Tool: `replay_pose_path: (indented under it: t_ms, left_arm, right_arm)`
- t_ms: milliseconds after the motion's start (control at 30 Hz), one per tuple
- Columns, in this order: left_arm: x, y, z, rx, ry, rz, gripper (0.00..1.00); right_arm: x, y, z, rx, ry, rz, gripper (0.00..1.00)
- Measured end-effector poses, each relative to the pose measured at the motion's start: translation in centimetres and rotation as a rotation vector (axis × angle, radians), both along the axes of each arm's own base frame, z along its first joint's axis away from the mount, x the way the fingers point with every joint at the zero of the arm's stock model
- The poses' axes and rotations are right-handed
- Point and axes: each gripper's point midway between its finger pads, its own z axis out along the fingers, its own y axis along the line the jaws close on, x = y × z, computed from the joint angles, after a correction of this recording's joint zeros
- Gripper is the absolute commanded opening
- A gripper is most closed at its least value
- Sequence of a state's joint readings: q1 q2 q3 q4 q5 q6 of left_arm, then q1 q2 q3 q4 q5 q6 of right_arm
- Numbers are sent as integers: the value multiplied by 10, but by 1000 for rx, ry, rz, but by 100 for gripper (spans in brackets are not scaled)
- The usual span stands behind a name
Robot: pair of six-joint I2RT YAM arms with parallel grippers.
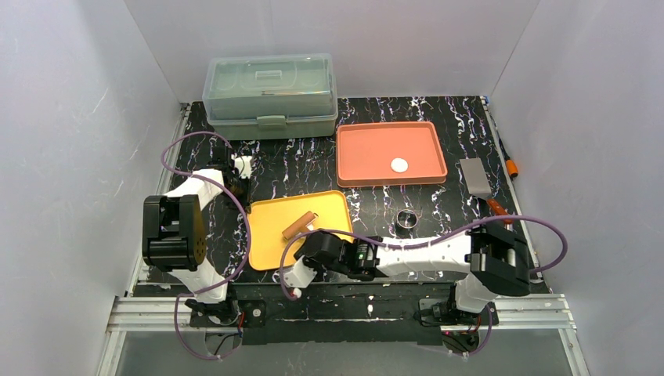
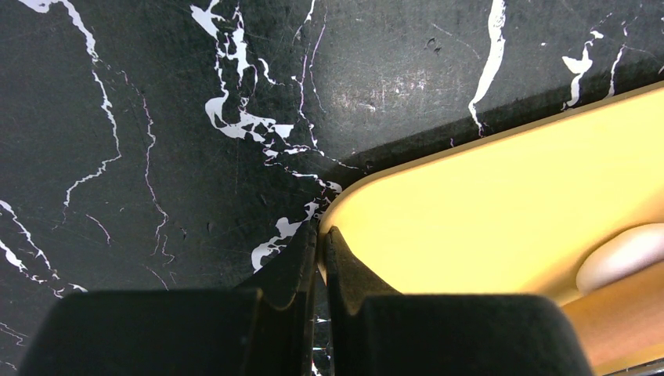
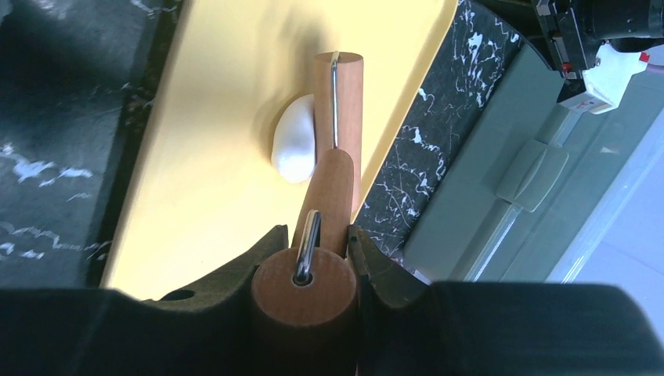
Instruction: Roll out the dumpling wrappers from the dough
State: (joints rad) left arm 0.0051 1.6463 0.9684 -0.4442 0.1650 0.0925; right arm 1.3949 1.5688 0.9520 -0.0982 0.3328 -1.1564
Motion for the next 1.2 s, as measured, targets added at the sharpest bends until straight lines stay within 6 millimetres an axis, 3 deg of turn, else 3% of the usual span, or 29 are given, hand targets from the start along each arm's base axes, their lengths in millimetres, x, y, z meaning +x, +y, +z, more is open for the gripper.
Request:
replay_pose_path:
  t_ms: [167,567,733,933,1200]
  left_arm:
    - [0,0,0,3,-3,0,0]
    - [0,0,0,5,-8,0,0]
    - [0,0,0,5,-9,0,0]
    - [0,1,0,7,-10,0,0]
    - [0,0,0,8,-18,-1,0]
  right_arm:
    - [13,12,-6,8,-16,-18,1]
    - [6,-10,3,-27,11,-22,1]
    - [8,-6,-3,-38,3,-18,1]
    - [27,9,-12,-28,-20,-37,1]
    - [21,-2,-5,-36,-8,-40,1]
